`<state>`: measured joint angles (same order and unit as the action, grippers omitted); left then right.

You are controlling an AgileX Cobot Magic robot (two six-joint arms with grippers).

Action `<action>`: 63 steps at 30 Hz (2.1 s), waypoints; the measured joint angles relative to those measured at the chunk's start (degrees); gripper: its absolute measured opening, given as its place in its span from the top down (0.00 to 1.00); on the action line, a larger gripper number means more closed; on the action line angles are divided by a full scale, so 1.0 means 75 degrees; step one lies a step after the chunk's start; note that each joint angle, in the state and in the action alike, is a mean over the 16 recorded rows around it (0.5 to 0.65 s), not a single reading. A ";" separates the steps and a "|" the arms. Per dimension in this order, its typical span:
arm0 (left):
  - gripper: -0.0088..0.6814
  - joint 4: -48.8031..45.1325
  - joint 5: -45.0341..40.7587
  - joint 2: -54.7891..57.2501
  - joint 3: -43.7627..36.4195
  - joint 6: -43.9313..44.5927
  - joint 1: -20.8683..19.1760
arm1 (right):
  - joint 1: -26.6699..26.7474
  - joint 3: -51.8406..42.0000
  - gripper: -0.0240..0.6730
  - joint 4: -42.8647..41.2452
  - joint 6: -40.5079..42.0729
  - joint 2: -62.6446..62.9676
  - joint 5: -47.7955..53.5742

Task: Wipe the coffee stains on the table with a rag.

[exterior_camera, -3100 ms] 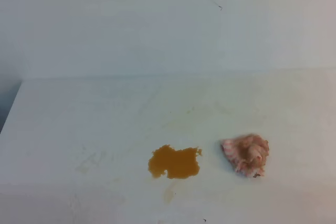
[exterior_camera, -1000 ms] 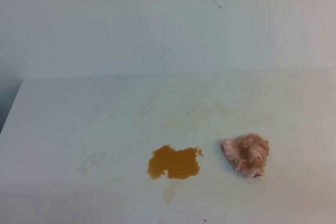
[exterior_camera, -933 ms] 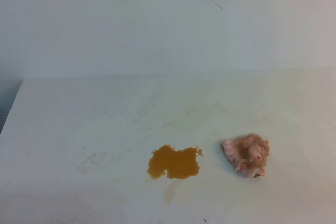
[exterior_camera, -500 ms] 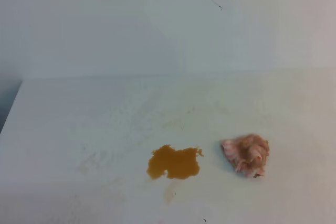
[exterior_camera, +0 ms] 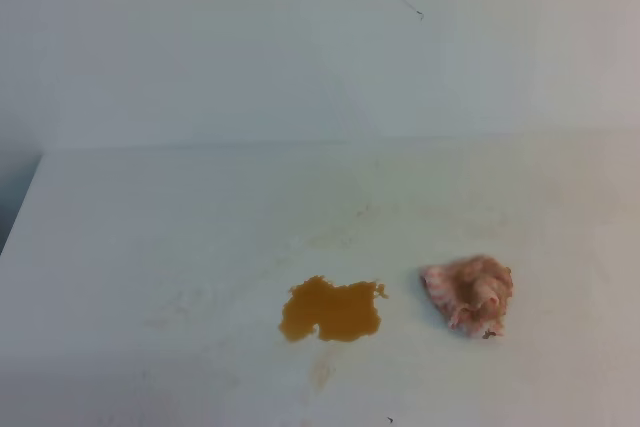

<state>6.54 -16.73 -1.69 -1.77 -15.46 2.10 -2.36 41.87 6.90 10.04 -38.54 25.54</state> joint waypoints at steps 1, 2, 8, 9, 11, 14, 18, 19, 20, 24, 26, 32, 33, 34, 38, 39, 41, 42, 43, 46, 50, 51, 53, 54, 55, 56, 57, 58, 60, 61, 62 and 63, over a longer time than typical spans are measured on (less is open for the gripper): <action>0.99 0.0000 0.0000 0.0000 0.0000 0.0000 0.0000 | 0.0040 0.0234 0.97 0.0085 0.0124 -0.0325 0.0289; 0.99 0.0000 0.0000 0.0000 0.0000 0.0000 0.0000 | 0.0086 0.0447 0.97 0.0189 0.0262 -0.0640 0.0559; 0.99 0.0000 0.0000 0.0014 0.0000 0.0000 0.0000 | 0.0520 0.1304 0.97 0.1047 0.1466 -0.2196 0.1627; 0.99 0.0000 0.0000 0.0014 0.0000 0.0000 0.0000 | 0.0616 0.1395 0.97 0.1202 0.1707 -0.2419 0.1738; 0.99 0.0000 0.0000 0.0014 0.0000 0.0000 0.0000 | 0.0816 0.1547 0.97 0.1512 0.2158 -0.2846 0.1924; 0.99 0.0000 0.0000 0.0014 0.0000 0.0000 0.0000 | 0.1127 0.1751 0.94 0.1929 0.2704 -0.3479 0.2151; 0.99 0.0000 0.0000 0.0014 0.0000 0.0000 0.0000 | 0.1552 0.2120 0.86 0.2229 0.3189 -0.4390 0.2484; 0.99 0.0000 0.0000 0.0014 0.0000 0.0000 0.0000 | 0.1654 0.2239 0.83 0.2253 0.3262 -0.4636 0.2578; 0.99 0.0000 0.0000 0.0014 0.0000 0.0000 0.0000 | 0.1756 0.2369 0.79 0.2262 0.3314 -0.4891 0.2675; 0.99 0.0000 0.0000 0.0000 0.0000 0.0000 0.0000 | 0.2142 0.2969 0.66 0.2152 0.3255 -0.5940 0.3022; 0.99 0.0000 0.0000 0.0000 0.0000 0.0000 0.0000 | 0.2335 0.3290 0.59 0.2014 0.3093 -0.6465 0.3157; 0.99 0.0000 0.0000 0.0000 0.0000 0.0000 0.0000 | 0.2881 0.4126 0.44 0.1298 0.2306 -0.7994 0.3399; 0.99 0.0000 0.0000 0.0000 0.0000 0.0000 0.0000 | 0.2959 0.4227 0.42 0.1162 0.2166 -0.8232 0.3406; 0.99 0.0000 0.0000 0.0000 0.0000 0.0000 0.0000 | 0.3033 0.4315 0.42 0.1028 0.2031 -0.8459 0.3402; 0.99 0.0000 0.0000 0.0000 0.0000 0.0000 0.0000 | 0.3279 0.4561 0.41 0.0509 0.1534 -0.9269 0.3325; 0.99 0.0000 0.0000 0.0000 0.0000 0.0000 0.0000 | 0.3327 0.4601 0.42 0.0394 0.1429 -0.9443 0.3298; 0.99 0.0000 0.0000 0.0000 0.0000 0.0000 0.0000 | 0.3401 0.4659 0.45 0.0196 0.1258 -0.9748 0.3245; 0.99 0.0000 0.0000 0.0000 0.0000 0.0000 0.0000 | 0.3428 0.4679 0.47 0.0117 0.1196 -0.9877 0.3216; 0.99 0.0000 0.0000 0.0000 0.0000 0.0000 0.0000 | 0.3448 0.4695 0.49 0.0054 0.1152 -0.9993 0.3188; 0.99 0.0000 0.0000 0.0000 0.0000 0.0000 0.0000 | 0.3481 0.4741 0.58 -0.0059 0.1111 -1.0256 0.3130; 0.99 0.0000 0.0000 0.0000 0.0000 0.0000 0.0000 | 0.3491 0.4896 0.71 -0.0060 0.1215 -1.0460 0.3206; 0.99 0.0000 0.0000 0.0000 0.0000 0.0000 0.0000 | 0.3492 0.4966 0.74 -0.0023 0.1264 -1.0489 0.3256; 0.99 0.0000 0.0000 0.0000 0.0000 0.0000 0.0000 | 0.3496 0.5145 0.80 0.0102 0.1386 -1.0523 0.3384; 0.99 0.0000 0.0000 0.0000 0.0000 0.0000 0.0000 | 0.3503 0.5256 0.82 0.0190 0.1454 -1.0531 0.3460; 0.99 0.0000 0.0000 0.0000 0.0000 0.0000 0.0000 | 0.3516 0.5381 0.85 0.0291 0.1527 -1.0534 0.3539; 0.99 0.0000 0.0000 0.0000 0.0000 0.0000 0.0000 | 0.3535 0.5518 0.87 0.0406 0.1602 -1.0536 0.3620; 0.99 0.0000 0.0000 0.0000 0.0000 0.0000 0.0000 | 0.3564 0.5664 0.88 0.0535 0.1680 -1.0538 0.3702; 0.99 0.0000 0.0000 0.0000 0.0000 0.0000 0.0000 | 0.3600 0.5817 0.89 0.0674 0.1761 -1.0539 0.3784; 0.99 0.0000 0.0000 0.0000 0.0000 0.0000 0.0000 | 0.3706 0.6137 0.90 0.0974 0.1920 -1.0542 0.3928; 0.99 0.0000 0.0000 0.0000 0.0000 0.0000 0.0000 | 0.3775 0.6296 0.90 0.1130 0.1996 -1.0543 0.3985; 0.99 0.0000 0.0000 0.0000 0.0000 0.0000 0.0000 | 0.3855 0.6452 0.90 0.1286 0.2068 -1.0544 0.4025; 0.99 0.0000 0.0000 0.0014 0.0000 0.0000 0.0000 | 0.3946 0.6600 0.90 0.1442 0.2134 -1.0549 0.4047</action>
<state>6.54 -16.73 -1.58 -1.77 -15.46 2.10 27.24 91.37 17.72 26.05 -117.66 55.89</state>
